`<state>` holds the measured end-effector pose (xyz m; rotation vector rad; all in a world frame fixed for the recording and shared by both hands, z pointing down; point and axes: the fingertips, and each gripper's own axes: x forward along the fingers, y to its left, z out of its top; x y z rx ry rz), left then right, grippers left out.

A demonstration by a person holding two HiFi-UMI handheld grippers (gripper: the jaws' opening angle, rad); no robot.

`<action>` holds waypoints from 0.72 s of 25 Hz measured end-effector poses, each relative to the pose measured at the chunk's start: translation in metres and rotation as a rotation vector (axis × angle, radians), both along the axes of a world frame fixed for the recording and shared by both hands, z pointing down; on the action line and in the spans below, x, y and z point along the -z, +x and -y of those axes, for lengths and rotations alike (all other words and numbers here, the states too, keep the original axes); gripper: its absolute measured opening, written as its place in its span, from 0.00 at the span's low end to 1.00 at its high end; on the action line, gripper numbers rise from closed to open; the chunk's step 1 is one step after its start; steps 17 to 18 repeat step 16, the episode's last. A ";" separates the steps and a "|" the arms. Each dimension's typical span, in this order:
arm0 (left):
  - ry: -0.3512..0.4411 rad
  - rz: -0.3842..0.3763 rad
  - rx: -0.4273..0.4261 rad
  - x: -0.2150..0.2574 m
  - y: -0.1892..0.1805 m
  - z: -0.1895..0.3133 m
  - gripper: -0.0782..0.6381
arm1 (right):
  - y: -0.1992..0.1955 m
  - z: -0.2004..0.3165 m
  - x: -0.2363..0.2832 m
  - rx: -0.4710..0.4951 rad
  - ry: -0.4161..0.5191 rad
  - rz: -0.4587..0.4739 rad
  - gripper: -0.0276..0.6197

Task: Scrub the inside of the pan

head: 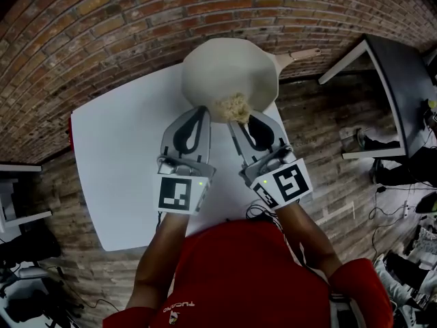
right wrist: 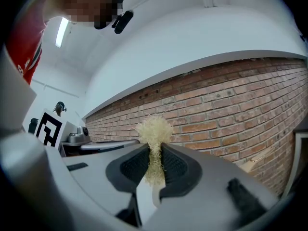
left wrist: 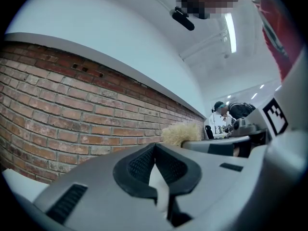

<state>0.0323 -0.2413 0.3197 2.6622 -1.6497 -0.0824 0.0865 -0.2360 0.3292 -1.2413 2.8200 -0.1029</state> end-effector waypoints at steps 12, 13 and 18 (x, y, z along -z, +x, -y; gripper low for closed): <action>-0.013 -0.001 -0.008 -0.004 0.004 -0.001 0.13 | 0.004 -0.002 0.000 -0.005 -0.008 0.003 0.16; -0.015 -0.001 -0.008 -0.004 0.004 -0.001 0.13 | 0.004 -0.002 0.000 -0.006 -0.009 0.002 0.16; -0.020 -0.002 -0.008 -0.006 0.003 -0.001 0.13 | 0.004 -0.001 -0.001 -0.007 -0.012 0.000 0.16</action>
